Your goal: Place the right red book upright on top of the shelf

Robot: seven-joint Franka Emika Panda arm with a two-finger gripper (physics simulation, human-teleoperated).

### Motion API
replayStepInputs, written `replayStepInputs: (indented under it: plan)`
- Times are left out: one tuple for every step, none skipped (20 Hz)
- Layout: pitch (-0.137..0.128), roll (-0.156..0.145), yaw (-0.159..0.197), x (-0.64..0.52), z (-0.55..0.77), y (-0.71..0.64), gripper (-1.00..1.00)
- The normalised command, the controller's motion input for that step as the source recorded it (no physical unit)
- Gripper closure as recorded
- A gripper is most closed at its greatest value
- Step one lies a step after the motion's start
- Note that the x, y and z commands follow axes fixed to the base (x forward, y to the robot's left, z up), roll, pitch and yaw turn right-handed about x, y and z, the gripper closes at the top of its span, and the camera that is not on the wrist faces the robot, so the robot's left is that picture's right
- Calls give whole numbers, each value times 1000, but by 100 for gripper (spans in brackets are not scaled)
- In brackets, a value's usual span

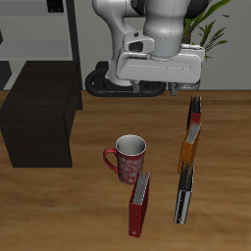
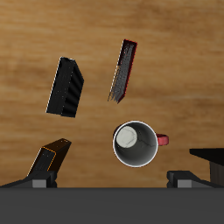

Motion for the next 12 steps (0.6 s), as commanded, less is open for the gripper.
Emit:
replayStepInputs:
  plan:
    - [-22, 12, 10, 252, 6, 159, -100]
    - [0, 0, 0, -8, -1, -28, -100]
    - [4, 9, -22, 433, -57, 396, -100]
    - [-28, 3, -3, 186, -42, 156, -100]
    - [29, 18, 11, 169, -84, 215, -100]
    - [-14, -21, -7, 203, -30, 86, -100]
    - [-77, 1, 65, 88, 60, 174, -100]
    - [0, 0, 0, -41, -14, -60, -100]
    - [-3, -18, -33, 313, -19, 83, -100]
    - [41, -4, -41, 242, -68, 45, -100]
    - [-15, -15, 5, 64, 8, -23, -100]
    - [-21, -10, -11, 300, -29, 1, -100]
